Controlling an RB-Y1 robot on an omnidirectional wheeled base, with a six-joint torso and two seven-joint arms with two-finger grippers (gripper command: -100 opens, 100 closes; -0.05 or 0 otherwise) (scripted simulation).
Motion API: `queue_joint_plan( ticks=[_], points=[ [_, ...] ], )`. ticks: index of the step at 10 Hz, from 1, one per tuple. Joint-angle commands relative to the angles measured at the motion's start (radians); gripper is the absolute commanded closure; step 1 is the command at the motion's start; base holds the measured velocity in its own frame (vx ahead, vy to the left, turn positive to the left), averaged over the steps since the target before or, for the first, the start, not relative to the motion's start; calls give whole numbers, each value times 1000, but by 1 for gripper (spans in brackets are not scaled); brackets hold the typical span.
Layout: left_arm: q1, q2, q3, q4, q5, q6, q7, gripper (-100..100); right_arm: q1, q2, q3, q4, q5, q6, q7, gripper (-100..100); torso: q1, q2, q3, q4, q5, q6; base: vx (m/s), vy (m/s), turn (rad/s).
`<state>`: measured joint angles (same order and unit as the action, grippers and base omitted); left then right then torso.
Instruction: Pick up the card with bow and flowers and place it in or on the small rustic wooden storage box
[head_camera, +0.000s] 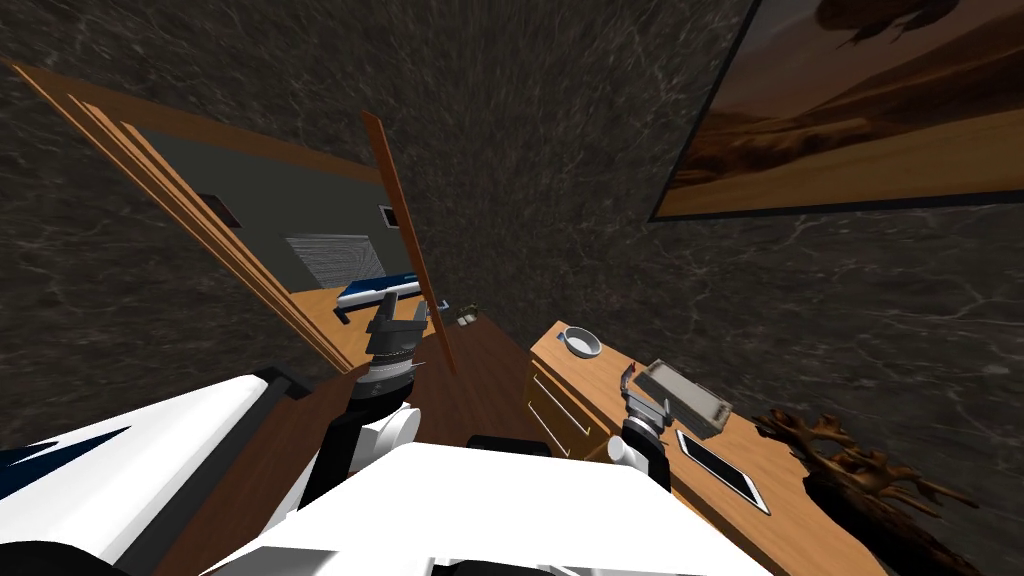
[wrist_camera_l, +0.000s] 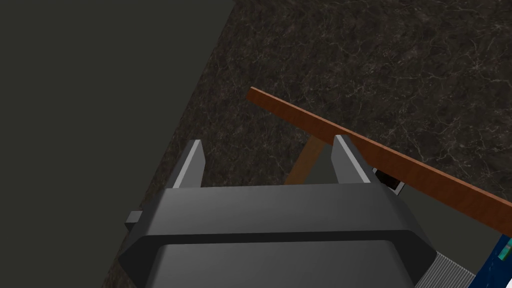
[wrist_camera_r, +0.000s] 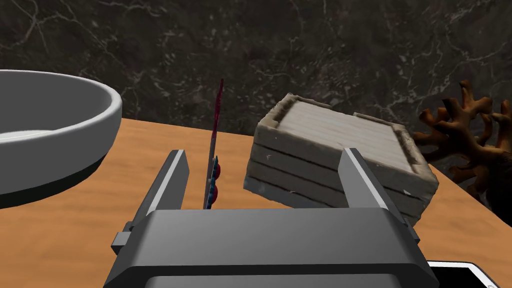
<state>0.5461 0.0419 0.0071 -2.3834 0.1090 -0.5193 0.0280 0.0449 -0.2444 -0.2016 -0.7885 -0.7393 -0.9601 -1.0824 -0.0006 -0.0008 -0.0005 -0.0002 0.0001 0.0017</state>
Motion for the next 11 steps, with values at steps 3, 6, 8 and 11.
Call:
queue_joint_plan(
  ticks=[3,6,8,11],
  points=[
    [0,0,0,0,0,0,0,0,-36,-12,-12,90,-30,0,-66,-100,0,0,0,0,0,0,8,-1,84],
    [0,0,0,0,0,0,0,0,-71,-21,-21,180,-51,-1,-117,-100,0,0,0,0,0,0,10,-4,95],
    [0,0,0,0,0,0,0,0,-101,-27,-28,243,-67,1,-159,-100,0,0,0,0,0,0,17,-7,122],
    [0,0,0,0,0,0,0,0,-122,-31,-33,289,-78,3,-190,-100,0,0,0,0,0,0,9,-4,50]
  ],
)
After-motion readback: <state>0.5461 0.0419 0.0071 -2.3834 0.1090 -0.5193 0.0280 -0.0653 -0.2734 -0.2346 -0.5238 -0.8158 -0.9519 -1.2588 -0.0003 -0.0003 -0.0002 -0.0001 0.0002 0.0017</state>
